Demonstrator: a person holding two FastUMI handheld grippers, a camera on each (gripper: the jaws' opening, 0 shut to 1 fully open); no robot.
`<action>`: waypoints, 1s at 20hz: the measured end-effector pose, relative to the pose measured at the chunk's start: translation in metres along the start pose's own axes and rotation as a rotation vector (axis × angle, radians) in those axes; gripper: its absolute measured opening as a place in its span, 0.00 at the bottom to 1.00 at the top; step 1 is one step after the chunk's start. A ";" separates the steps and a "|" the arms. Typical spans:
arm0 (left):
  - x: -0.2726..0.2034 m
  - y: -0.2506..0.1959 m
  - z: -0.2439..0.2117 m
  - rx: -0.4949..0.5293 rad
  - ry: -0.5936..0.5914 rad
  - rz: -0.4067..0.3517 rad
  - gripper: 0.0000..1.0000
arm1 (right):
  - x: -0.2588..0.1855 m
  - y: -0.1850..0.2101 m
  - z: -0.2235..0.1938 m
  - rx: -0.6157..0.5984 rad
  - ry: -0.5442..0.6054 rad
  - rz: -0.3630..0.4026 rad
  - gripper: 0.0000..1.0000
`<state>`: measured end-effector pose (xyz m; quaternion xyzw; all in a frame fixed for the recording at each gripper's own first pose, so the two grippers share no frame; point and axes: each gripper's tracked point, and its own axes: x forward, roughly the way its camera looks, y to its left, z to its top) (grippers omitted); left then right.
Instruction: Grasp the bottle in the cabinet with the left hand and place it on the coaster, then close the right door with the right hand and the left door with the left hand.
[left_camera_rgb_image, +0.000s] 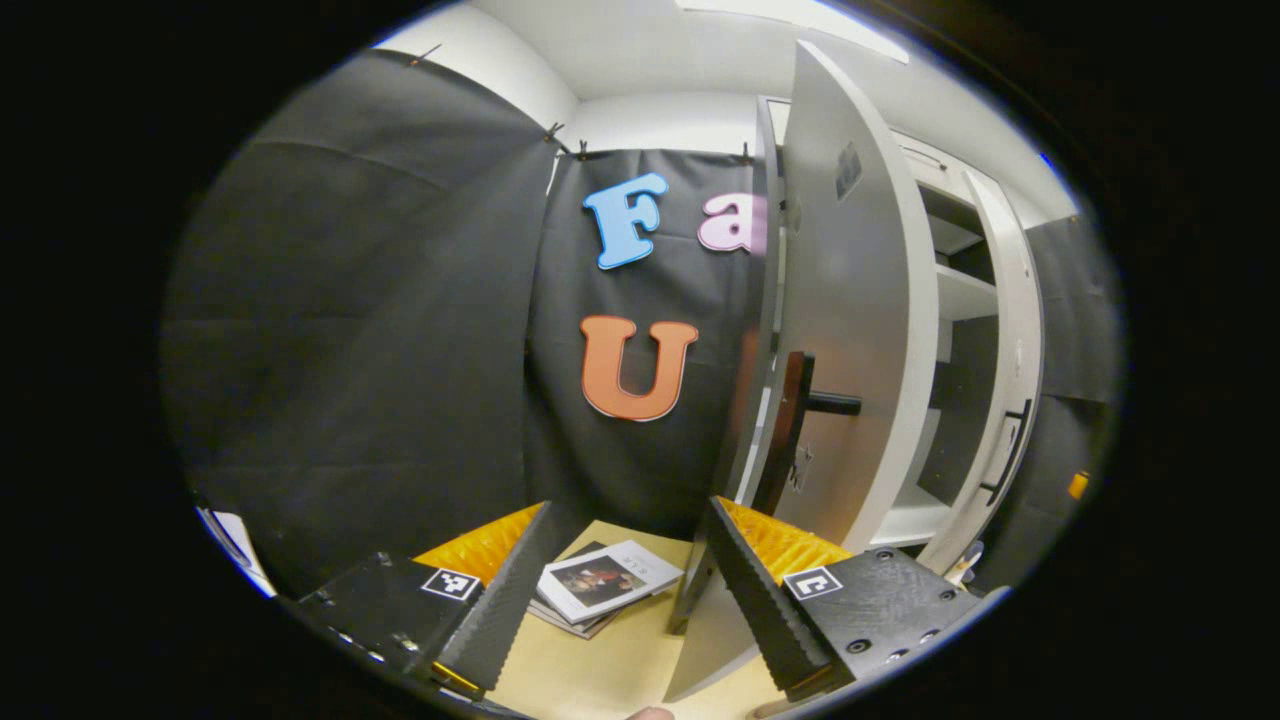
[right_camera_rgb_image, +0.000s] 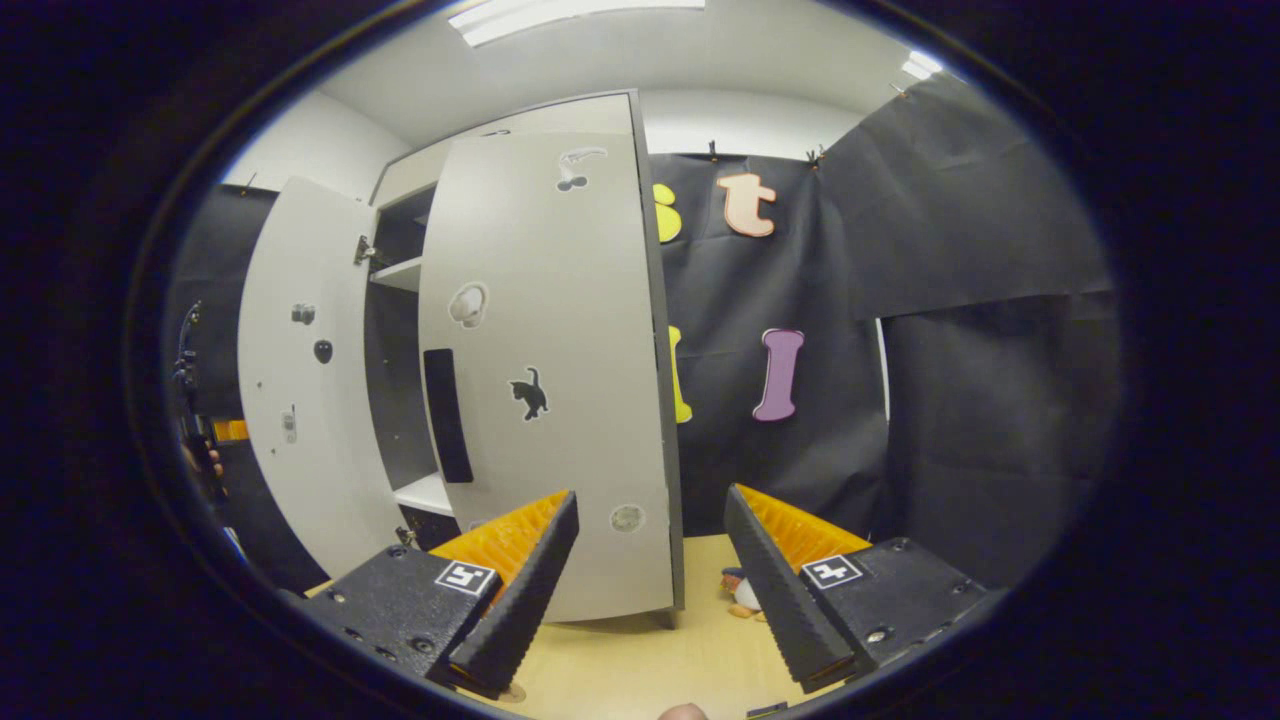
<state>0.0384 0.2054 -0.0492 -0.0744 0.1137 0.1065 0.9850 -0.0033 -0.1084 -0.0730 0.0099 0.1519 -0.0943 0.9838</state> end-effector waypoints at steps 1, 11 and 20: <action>-0.001 -0.002 0.000 -0.007 -0.004 0.001 1.00 | -0.002 -0.003 0.001 -0.005 -0.001 -0.006 0.96; -0.012 -0.076 -0.011 -0.005 0.009 -0.166 0.96 | -0.010 -0.007 0.010 -0.026 -0.018 0.001 0.96; -0.004 -0.146 -0.023 -0.013 0.018 -0.323 0.94 | -0.032 -0.035 0.022 -0.051 -0.042 -0.059 0.96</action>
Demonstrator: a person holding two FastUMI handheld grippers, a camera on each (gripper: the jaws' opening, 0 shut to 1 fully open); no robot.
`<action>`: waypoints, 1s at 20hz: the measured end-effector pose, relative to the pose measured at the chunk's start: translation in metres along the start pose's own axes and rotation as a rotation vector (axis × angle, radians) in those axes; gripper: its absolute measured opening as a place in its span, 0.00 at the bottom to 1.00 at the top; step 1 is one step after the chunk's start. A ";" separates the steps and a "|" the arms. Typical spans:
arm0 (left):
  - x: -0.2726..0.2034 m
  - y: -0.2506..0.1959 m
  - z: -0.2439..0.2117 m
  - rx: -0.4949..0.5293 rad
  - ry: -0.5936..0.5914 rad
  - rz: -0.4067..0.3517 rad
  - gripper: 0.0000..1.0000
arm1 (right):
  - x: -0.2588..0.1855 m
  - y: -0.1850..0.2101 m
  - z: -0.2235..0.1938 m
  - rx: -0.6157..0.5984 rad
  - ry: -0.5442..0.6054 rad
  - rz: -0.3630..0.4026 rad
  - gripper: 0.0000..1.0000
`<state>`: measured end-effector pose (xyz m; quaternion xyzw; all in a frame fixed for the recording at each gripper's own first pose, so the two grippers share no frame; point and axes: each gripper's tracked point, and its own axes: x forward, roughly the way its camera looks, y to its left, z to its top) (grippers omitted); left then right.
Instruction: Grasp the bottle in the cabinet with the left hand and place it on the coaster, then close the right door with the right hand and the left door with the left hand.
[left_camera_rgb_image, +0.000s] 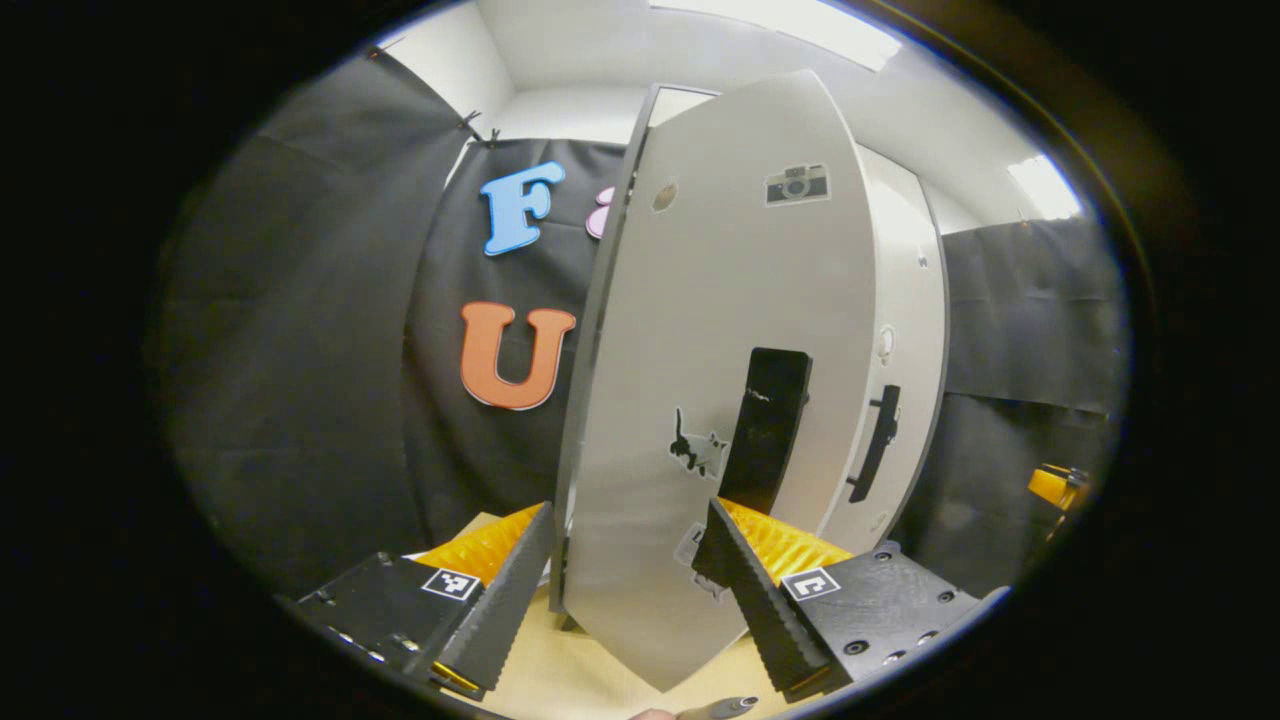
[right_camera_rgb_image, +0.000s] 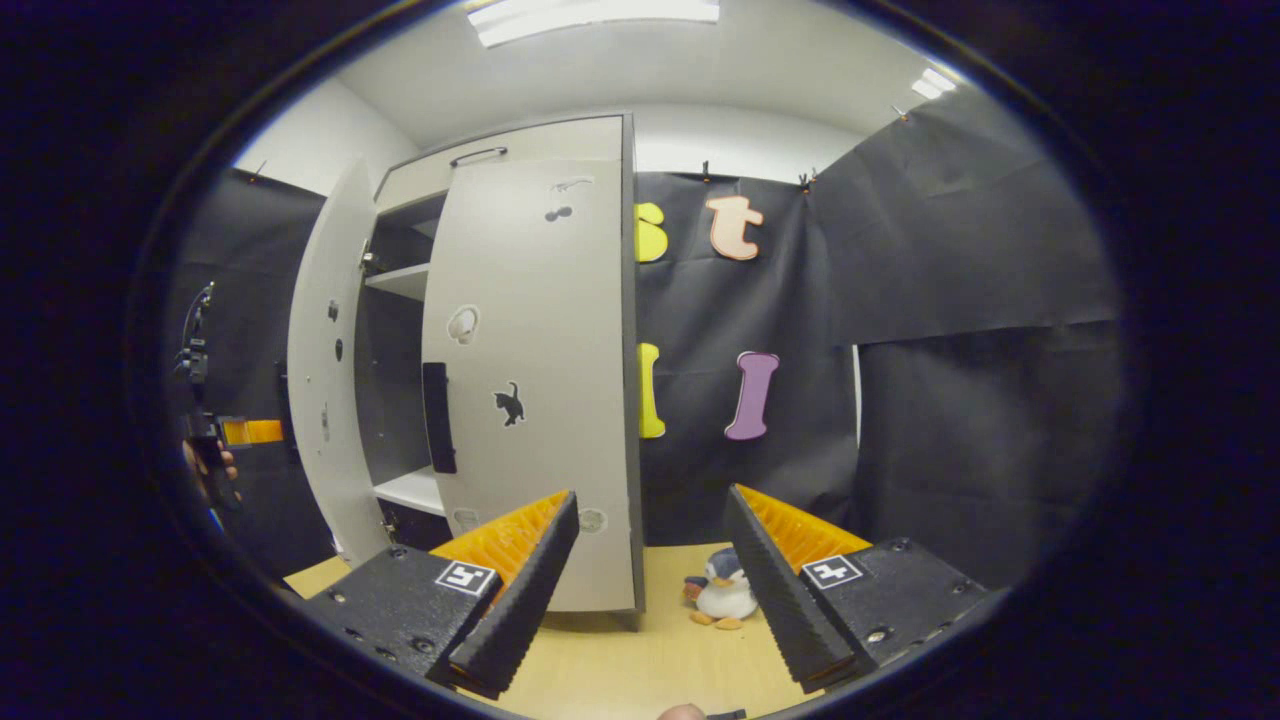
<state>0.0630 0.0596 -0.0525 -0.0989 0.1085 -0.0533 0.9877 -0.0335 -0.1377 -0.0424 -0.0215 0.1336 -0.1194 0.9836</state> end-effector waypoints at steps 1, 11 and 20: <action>0.004 -0.008 0.000 0.001 -0.002 -0.019 0.94 | -0.002 -0.004 0.001 -0.002 -0.001 -0.009 0.96; 0.040 -0.052 -0.012 0.077 0.024 -0.070 1.00 | -0.012 -0.016 -0.001 0.001 -0.003 -0.056 0.97; 0.017 -0.069 0.020 0.185 -0.039 -0.065 0.95 | -0.014 -0.011 0.038 -0.013 -0.112 -0.035 0.92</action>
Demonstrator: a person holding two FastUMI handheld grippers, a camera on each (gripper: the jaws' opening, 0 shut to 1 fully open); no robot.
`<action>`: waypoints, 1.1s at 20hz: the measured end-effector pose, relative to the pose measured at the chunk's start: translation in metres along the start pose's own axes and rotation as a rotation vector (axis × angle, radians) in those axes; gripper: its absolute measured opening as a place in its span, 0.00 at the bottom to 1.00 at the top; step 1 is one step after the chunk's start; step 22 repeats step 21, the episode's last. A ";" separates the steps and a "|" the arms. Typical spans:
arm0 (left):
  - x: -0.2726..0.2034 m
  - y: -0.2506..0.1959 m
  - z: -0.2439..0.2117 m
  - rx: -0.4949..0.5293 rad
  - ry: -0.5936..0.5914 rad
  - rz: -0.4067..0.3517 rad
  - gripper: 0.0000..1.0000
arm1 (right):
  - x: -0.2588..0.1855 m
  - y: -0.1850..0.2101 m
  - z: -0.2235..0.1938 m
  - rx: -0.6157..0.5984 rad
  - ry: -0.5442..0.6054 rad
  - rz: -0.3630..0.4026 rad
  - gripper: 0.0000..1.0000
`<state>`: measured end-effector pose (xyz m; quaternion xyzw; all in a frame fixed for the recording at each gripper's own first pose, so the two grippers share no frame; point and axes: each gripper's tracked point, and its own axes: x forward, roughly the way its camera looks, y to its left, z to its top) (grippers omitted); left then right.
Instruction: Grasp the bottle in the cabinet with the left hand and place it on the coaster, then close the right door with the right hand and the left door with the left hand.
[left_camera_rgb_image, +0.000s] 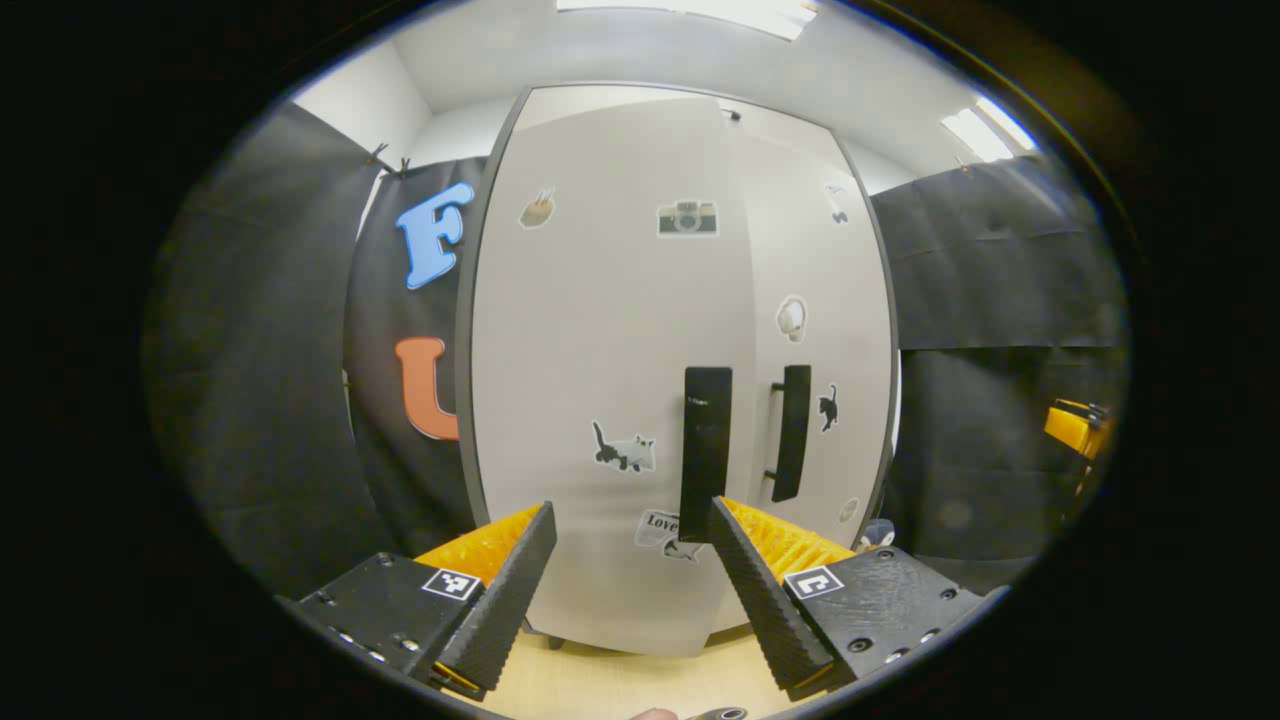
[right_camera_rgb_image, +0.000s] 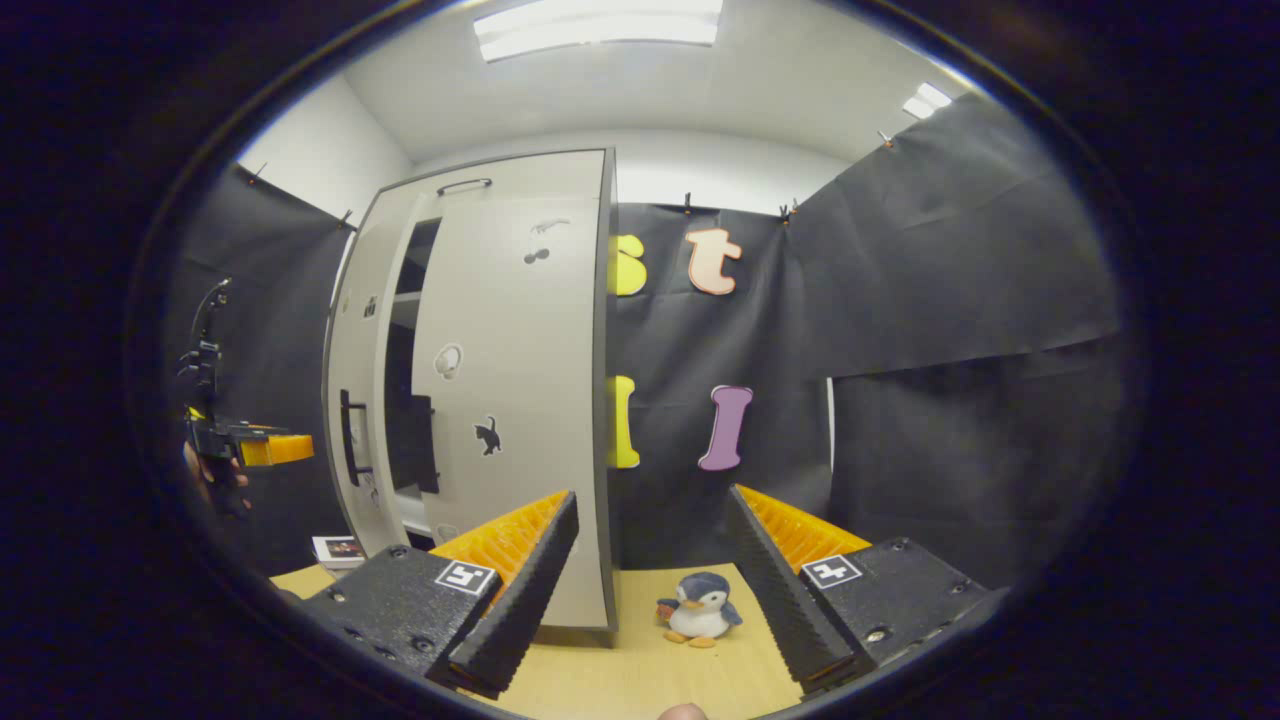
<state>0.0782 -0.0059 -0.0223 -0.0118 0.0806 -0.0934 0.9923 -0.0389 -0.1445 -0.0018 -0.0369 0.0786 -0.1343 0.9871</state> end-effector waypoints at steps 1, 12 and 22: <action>-0.005 0.000 0.008 0.006 -0.016 0.001 0.95 | 0.002 0.006 0.007 0.003 -0.018 0.016 0.92; -0.064 0.021 0.073 -0.057 -0.136 0.104 0.96 | 0.010 0.060 0.060 0.037 -0.136 0.182 0.96; -0.093 0.033 0.109 0.007 -0.205 0.151 1.00 | 0.014 0.100 0.080 0.052 -0.167 0.277 0.96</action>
